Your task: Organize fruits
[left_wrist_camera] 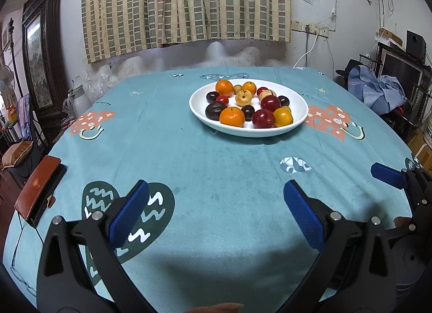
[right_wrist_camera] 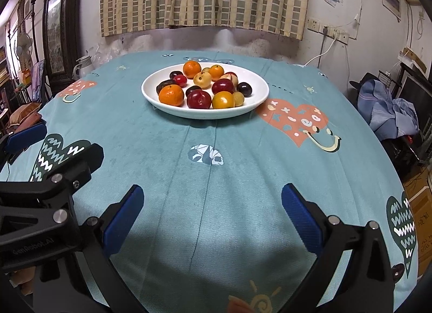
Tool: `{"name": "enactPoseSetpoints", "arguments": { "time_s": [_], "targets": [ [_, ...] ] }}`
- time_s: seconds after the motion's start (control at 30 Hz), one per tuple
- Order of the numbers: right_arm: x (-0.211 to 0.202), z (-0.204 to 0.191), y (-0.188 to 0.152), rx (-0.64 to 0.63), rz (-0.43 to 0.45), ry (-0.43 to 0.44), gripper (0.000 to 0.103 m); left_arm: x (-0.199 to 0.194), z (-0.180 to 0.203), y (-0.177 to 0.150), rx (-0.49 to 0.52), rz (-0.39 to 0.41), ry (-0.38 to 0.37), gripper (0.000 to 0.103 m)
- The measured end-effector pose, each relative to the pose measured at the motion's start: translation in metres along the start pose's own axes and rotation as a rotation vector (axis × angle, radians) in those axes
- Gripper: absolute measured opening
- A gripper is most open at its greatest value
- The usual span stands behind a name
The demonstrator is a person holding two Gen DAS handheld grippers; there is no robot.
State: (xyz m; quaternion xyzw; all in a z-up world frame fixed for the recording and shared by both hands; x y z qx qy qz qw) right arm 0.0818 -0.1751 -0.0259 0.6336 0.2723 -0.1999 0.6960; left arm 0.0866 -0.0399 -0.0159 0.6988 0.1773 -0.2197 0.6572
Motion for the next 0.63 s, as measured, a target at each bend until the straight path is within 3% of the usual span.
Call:
{"name": "enactPoseSetpoints", "arguments": {
  "time_s": [0.63],
  "targets": [
    [-0.0014,-0.0008,0.0011,0.001,0.011,-0.004,0.102,-0.0007,0.0011,0.001,-0.005,0.015,-0.009,0.101]
  ]
}}
Point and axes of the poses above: each gripper's, at about its wrist camera, not at the fingertips, and x roughly the way its jaws point, z to its right, y to its top, the point moved 6 cm from there along x, roughly the way its jaws point, and after that the axes turned 4 degrees about z, right-handed, at the moved point
